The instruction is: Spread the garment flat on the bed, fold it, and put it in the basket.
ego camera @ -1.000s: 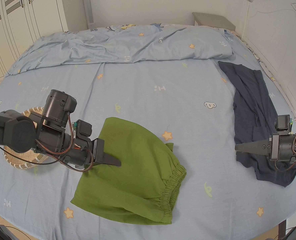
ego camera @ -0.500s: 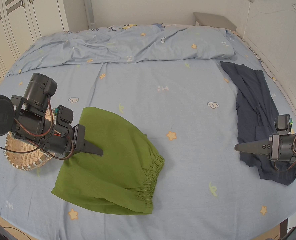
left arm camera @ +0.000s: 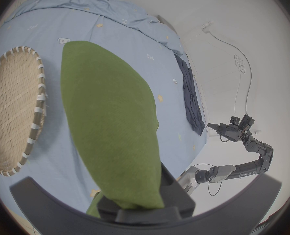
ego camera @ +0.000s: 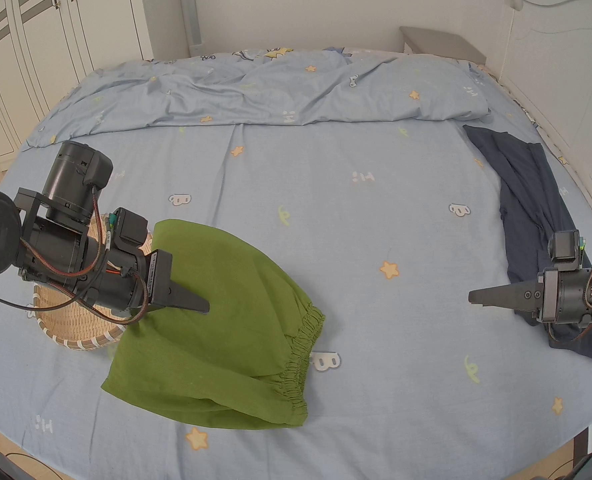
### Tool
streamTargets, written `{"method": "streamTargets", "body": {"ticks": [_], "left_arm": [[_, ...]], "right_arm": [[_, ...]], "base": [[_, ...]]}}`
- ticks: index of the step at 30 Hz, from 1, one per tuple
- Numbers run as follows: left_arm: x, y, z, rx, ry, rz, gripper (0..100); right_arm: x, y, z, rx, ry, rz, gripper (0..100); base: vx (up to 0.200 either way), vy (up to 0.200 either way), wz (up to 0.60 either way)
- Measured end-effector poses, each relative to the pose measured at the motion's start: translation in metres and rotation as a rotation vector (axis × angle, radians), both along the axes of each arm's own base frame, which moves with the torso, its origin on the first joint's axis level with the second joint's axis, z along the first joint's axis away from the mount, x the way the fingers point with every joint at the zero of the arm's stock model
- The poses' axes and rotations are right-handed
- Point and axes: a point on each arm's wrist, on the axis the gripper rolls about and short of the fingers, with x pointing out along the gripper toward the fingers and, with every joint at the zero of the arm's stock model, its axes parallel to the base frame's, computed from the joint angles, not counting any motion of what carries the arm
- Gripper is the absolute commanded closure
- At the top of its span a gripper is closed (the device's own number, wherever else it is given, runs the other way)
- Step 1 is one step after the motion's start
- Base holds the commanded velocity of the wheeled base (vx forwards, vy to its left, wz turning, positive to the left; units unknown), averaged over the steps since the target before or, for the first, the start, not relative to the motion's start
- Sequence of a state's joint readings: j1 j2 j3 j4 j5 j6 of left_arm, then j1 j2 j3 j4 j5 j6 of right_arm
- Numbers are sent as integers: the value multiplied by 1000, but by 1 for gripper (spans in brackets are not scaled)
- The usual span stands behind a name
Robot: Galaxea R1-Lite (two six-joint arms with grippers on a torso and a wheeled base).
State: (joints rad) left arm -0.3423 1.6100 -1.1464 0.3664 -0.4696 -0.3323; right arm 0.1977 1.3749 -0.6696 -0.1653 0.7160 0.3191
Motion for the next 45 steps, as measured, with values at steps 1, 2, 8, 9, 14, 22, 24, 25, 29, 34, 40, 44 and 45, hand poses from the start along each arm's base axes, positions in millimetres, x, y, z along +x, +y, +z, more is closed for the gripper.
{"method": "streamTargets", "body": {"ticks": [1, 2, 8, 9, 14, 22, 24, 25, 29, 34, 40, 44, 45], "left_arm": [[0, 0, 0, 1, 0, -1, 100], [-1, -1, 0, 1, 0, -4, 100], [-3, -6, 0, 17, -26, -33, 100], [-4, -7, 1, 28, -37, -36, 100], [-4, -16, 10, 73, -132, -89, 100], [-6, -18, 35, 84, -279, -142, 100], [-6, -15, 42, 75, -317, -128, 100], [-5, -11, 45, 69, -341, -115, 100], [-4, 0, 59, 48, -424, -68, 100], [4, 19, 77, 14, -574, 27, 100], [13, 56, 86, 23, -650, 159, 100], [19, 76, 87, 23, -658, 222, 100], [20, 79, 86, 19, -649, 236, 100]], "right_arm": [[0, 0, 0, 0, -1, 1, 0], [0, 0, 0, 0, 1, 1, 0], [-1, 1, 0, 1, -1, 6, 0], [-1, 1, 0, 1, -1, 6, 0], [-2, 2, 0, -1, -1, 8, 0], [-3, 3, 0, -4, -4, 11, 0], [-3, 3, 0, -4, -5, 10, 0], [-3, 3, 0, -4, -5, 10, 0], [-3, 3, 1, -5, -6, 9, 0], [-3, 4, 1, -6, -7, 10, 0], [-3, 4, 0, -6, -7, 9, 0], [-3, 4, 0, -6, -7, 10, 0], [-4, 4, 0, -6, -6, 10, 0]], "base": [[0, 200, 0], [0, 200, 0], [0, 33, 0], [0, 0, 0], [0, 0, 0], [0, 0, 0], [0, 0, 0], [0, 0, 0], [0, 0, 0], [0, 0, 0], [0, 0, 0], [0, 0, 0], [0, 0, 0]]}}
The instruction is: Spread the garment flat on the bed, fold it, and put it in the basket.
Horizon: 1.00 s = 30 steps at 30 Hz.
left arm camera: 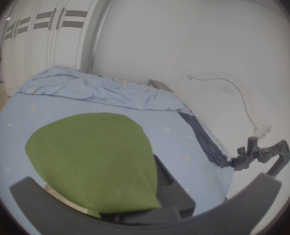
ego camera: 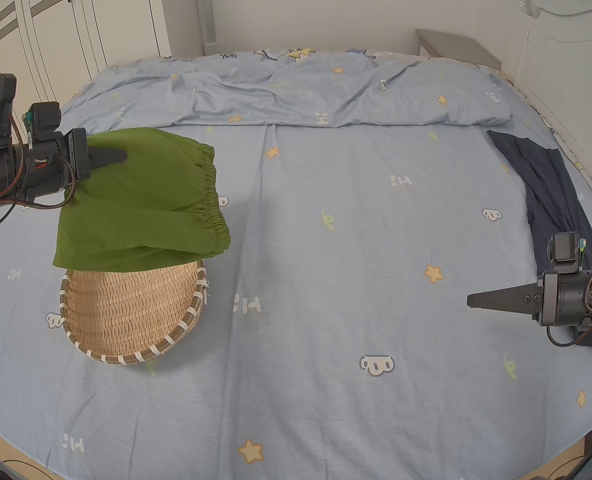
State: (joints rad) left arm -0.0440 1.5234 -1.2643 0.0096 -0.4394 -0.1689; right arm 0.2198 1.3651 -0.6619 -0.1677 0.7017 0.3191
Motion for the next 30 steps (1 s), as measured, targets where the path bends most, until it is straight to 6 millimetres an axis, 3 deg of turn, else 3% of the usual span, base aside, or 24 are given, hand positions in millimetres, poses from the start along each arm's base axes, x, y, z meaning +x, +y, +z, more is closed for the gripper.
{"method": "streamTargets", "body": {"ticks": [6, 19, 30], "left_arm": [[2, 14, -19, -25, 82, 58, 100], [-8, 41, -79, -37, 336, 170, 100], [33, 62, -141, -49, 624, 254, 100]], "right_arm": [[0, 0, 0, 0, -1, 1, 0], [-2, 3, -1, -2, 3, 18, 0], [-4, 7, -3, -5, 11, 39, 0]], "base": [[0, 0, 0], [0, 0, 0], [0, 0, 0]]}}
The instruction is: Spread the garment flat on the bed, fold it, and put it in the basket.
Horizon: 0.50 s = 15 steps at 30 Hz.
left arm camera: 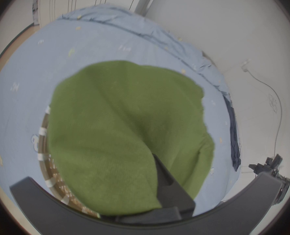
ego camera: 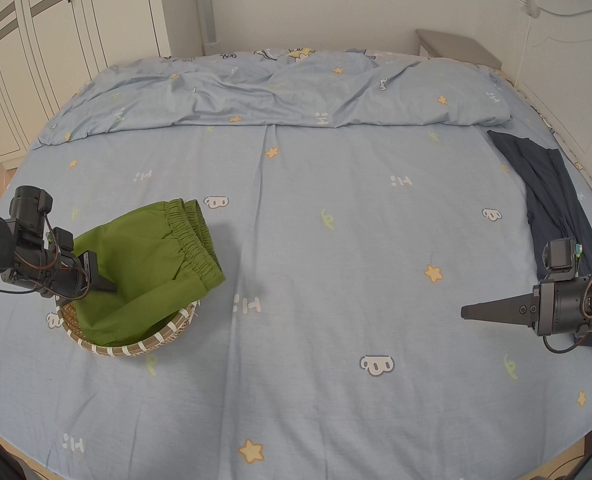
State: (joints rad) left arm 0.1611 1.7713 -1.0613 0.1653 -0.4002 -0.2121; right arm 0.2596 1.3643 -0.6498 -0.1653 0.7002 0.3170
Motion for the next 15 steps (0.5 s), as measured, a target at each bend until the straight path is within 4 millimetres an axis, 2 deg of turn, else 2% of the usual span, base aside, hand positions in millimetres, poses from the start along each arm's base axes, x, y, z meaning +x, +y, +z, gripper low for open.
{"method": "streamTargets", "body": {"ticks": [6, 15], "left_arm": [[22, 10, -27, 10, 93, 48, 100], [36, 15, -50, 0, 157, 61, 100]], "right_arm": [[-1, 1, 0, -1, 1, 6, 0], [-1, 3, -1, -2, 4, 15, 0]], "base": [[0, 0, 0], [0, 0, 0]]}}
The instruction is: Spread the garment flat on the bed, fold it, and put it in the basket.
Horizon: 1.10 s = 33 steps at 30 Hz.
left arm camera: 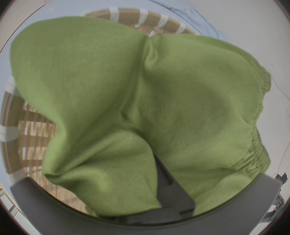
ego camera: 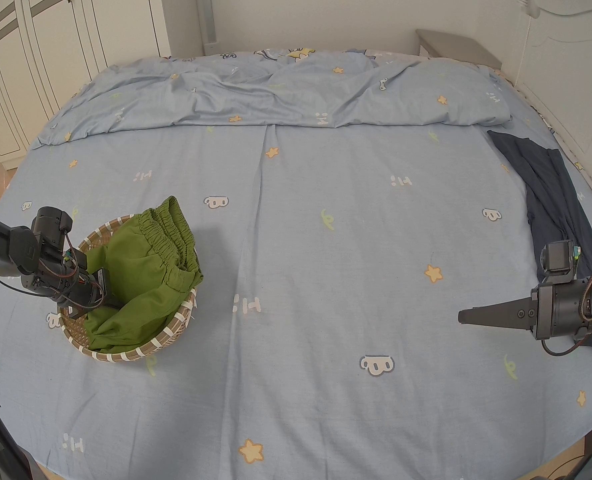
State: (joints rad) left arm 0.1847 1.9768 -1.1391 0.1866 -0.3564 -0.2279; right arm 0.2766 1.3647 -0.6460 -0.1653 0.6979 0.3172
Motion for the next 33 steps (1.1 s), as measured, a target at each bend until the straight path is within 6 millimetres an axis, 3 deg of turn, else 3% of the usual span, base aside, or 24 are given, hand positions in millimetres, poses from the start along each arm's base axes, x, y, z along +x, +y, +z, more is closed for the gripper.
{"method": "streamTargets", "body": {"ticks": [3, 4, 13, 24, 33], "left_arm": [[2, 0, -3, -8, 10, 11, 100], [2, 0, -3, -9, 12, 12, 0], [-1, -1, 4, -3, -2, 16, 0], [-24, -3, 56, 8, -148, 42, 0], [-43, -8, 82, 87, -227, 84, 0]], "right_arm": [[0, 0, 0, 0, 0, 1, 0], [0, 0, 0, 0, 1, 2, 0], [0, 0, 0, 0, 1, 2, 0], [0, 0, 0, 0, 0, 1, 0], [0, 0, 0, 0, -3, 2, 0]], "base": [[0, 0, 0], [0, 0, 0], [0, 0, 0], [0, 0, 0], [0, 0, 0]]}}
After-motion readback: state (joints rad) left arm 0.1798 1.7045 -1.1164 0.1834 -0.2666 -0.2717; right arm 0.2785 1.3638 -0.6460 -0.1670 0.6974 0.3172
